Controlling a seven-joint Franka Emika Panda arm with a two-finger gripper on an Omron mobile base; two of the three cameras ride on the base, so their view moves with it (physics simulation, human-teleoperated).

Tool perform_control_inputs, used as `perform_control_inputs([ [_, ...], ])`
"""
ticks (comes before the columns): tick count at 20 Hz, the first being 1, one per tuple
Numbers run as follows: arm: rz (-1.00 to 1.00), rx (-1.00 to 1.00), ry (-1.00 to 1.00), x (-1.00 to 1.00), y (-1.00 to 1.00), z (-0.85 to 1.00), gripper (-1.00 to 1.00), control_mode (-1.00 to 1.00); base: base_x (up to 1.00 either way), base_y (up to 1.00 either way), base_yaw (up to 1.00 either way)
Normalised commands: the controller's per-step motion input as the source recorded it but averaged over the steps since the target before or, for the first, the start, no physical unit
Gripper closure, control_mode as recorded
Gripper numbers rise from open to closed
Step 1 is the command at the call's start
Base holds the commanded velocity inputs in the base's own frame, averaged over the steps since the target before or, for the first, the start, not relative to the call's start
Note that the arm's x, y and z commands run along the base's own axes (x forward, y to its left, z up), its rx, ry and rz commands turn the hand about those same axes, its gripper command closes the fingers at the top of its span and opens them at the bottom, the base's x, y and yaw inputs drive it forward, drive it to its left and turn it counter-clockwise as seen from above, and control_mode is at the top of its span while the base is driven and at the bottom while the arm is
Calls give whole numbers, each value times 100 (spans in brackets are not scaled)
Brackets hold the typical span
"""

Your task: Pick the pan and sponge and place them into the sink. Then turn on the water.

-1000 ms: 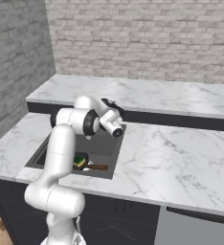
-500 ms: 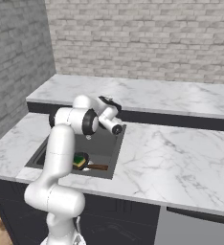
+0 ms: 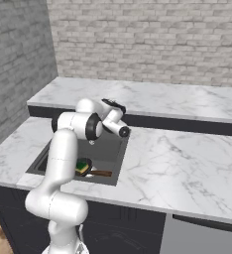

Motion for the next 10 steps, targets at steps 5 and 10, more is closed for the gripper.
perform_control_inputs([
  [5,-4,6,0,0,-64,0,100,-100,0,0,0],
  [10,-5,0,0,0,-45,-1,100,-100,0,0,0],
])
